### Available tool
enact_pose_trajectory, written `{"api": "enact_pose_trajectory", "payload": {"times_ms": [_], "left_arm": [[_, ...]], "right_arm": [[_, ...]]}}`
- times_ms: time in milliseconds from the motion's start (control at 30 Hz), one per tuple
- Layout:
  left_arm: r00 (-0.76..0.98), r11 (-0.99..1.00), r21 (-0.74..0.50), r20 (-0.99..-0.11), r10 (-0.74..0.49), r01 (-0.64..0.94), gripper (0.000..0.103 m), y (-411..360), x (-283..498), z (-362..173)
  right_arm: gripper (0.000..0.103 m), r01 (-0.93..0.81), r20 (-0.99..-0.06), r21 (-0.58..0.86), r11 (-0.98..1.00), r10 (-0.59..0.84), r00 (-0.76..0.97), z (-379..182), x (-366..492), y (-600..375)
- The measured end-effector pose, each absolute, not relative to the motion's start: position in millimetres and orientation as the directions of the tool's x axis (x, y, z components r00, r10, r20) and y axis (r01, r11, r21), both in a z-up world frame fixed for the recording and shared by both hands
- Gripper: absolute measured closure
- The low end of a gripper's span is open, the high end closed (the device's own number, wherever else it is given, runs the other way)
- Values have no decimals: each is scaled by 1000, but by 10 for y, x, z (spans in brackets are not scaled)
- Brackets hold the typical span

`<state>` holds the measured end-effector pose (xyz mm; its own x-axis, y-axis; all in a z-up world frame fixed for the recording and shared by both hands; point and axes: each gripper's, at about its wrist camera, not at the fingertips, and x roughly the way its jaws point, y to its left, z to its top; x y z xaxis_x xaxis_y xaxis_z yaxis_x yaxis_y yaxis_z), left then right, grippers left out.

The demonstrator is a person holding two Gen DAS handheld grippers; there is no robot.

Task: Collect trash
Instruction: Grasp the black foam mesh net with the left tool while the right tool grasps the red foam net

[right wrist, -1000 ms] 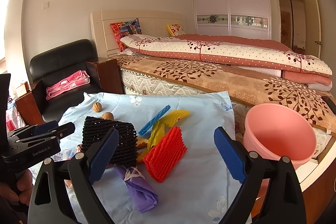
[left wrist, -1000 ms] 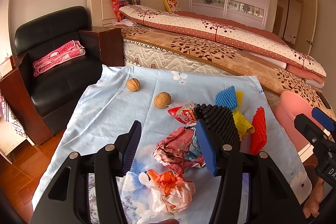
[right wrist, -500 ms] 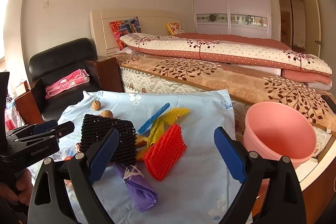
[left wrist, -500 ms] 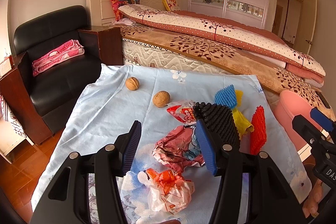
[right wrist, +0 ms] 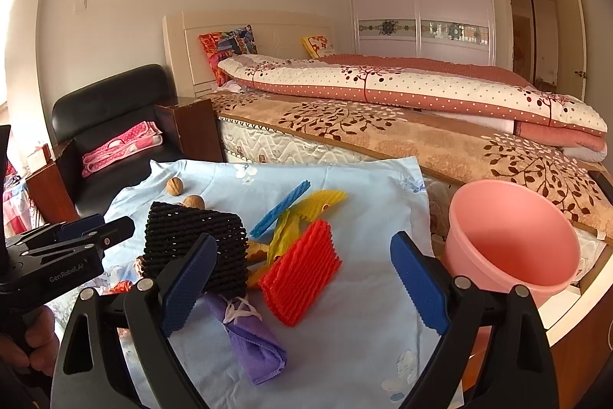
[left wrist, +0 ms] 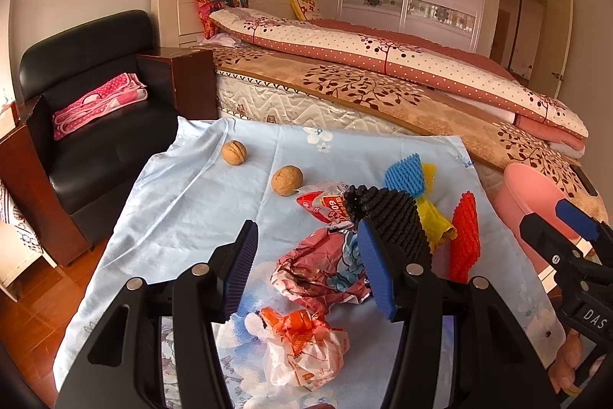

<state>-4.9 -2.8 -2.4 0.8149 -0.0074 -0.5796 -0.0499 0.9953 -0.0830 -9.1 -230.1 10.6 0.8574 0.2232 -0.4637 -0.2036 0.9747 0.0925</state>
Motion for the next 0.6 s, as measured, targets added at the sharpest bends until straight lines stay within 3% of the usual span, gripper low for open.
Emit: {"api": "enact_pose_trajectory", "payload": {"times_ms": [600], "left_arm": [[807, 994, -112, -586, -76, 12, 48, -136, 1, -99]], "right_arm": [[14, -203, -525, 104, 974, 227, 820, -90, 105, -2227]]}}
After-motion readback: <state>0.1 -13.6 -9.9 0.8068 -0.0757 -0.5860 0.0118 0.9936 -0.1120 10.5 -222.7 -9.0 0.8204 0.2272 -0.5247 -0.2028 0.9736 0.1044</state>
